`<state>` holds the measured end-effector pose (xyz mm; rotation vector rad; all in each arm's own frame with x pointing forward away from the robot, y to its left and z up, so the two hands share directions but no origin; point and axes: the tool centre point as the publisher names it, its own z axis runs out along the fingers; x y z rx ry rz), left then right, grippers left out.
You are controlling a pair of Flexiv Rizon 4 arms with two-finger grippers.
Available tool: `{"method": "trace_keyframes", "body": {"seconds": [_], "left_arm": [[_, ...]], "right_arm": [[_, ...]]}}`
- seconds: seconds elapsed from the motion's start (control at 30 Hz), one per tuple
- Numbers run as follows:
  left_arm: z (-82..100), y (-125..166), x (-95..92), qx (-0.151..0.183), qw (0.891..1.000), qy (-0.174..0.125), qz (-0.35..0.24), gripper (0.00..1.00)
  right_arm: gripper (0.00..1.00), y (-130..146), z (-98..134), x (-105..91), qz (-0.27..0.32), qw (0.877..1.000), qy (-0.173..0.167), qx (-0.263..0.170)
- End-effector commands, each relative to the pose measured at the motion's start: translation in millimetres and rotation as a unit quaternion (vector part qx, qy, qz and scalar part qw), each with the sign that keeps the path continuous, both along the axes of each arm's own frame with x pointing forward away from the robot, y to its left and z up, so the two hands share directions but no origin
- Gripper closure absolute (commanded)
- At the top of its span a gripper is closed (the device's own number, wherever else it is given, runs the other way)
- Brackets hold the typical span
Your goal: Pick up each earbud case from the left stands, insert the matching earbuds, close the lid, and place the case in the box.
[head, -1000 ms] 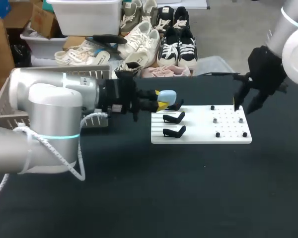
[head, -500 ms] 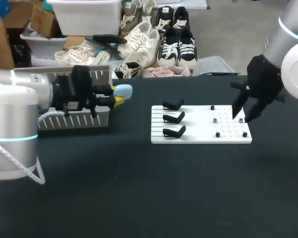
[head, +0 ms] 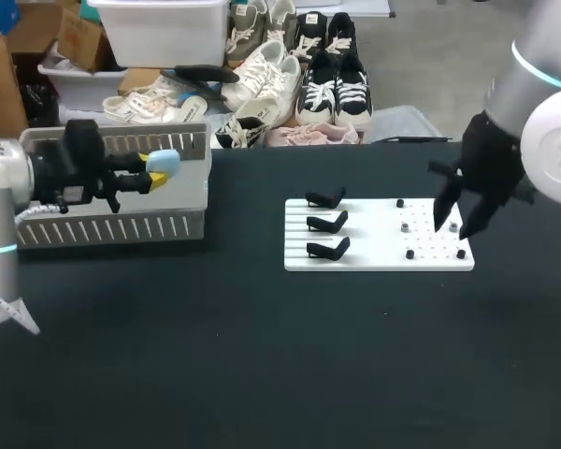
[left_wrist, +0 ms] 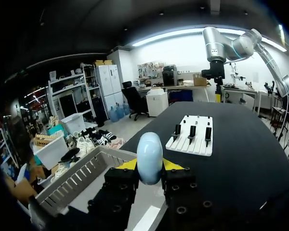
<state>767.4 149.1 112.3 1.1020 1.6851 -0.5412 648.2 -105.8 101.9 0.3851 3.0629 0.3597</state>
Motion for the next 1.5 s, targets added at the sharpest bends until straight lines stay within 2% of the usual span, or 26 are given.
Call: {"method": "trace_keyframes", "body": {"seconds": [0.03, 0.2, 0.4, 0.43, 0.5, 0.53, 0.6, 0.73, 0.83, 0.93, 1.07, 1.1, 1.2, 1.33, 1.5], "left_arm": [[-16.0, 6, 30.8, 0.002, 0.999, 0.028, -0.026, 1.00], [-32.8, 15, 50.0, -0.001, 0.998, 0.057, -0.026, 1.00], [-46.0, 23, 64.7, -0.003, 0.996, 0.080, -0.024, 1.00], [-46.5, 23, 66.0, 0.000, 0.996, 0.084, -0.025, 0.89], [-46.8, 23, 66.6, -0.001, 0.996, 0.087, -0.027, 0.78], [-46.8, 23, 66.6, -0.002, 0.996, 0.087, -0.027, 0.58], [-45.5, 23, 63.6, -0.004, 0.996, 0.088, -0.026, 0.00], [-38.4, 21, 50.1, -0.009, 0.996, 0.084, -0.027, 0.00], [-26.5, 14, 35.2, -0.014, 0.997, 0.073, -0.030, 0.00], [-14.4, 2, 19.0, -0.027, 0.998, 0.051, -0.038, 0.00], [2.6, -27, -7.4, -0.038, 0.997, 0.044, -0.047, 0.00], [4.1, -34, -12.7, -0.053, 0.997, 0.034, -0.050, 0.00], [5.3, -59, -26.3, -0.059, 0.996, 0.039, -0.058, 0.00], [2.8, -88, -43.1, -0.063, 0.995, 0.043, -0.064, 0.00], [0.7, -126, -72.8, -0.062, 0.995, 0.051, -0.056, 0.00]], "right_arm": [[0.65, 3, -10, 3.4, -0.005, 1.000, 0.009, -0.004], [0.66, 7, -15, 5.9, -0.005, 1.000, 0.017, -0.006], [0.66, 10, -12, 8.7, -0.003, 1.000, 0.018, -0.009], [0.66, 11, -12, 9.0, -0.002, 1.000, 0.018, -0.009], [0.66, 11, -11, 9.4, -0.001, 1.000, 0.017, -0.010], [0.66, 11, -11, 9.7, 0.000, 1.000, 0.017, -0.009], [0.66, 11, -12, 10.4, 0.002, 1.000, 0.014, -0.008], [0.66, 11, -9, 12.7, 0.006, 1.000, 0.004, -0.003], [0.65, 7, -6, 14.2, 0.008, 1.000, -0.009, 0.001], [0.65, 3, -2, 14.6, 0.010, 1.000, -0.023, 0.007], [0.64, -6, 5, 14.5, 0.016, 0.999, -0.042, 0.012], [0.63, -9, 7, 13.6, 0.019, 0.999, -0.048, 0.012], [0.62, -17, 14, 10.4, 0.027, 0.997, -0.068, 0.019], [0.62, -32, 20, 6.0, 0.045, 0.994, -0.095, 0.039], [0.61, -53, 25, -2.1, 0.075, 0.988, -0.121, 0.061]]}}
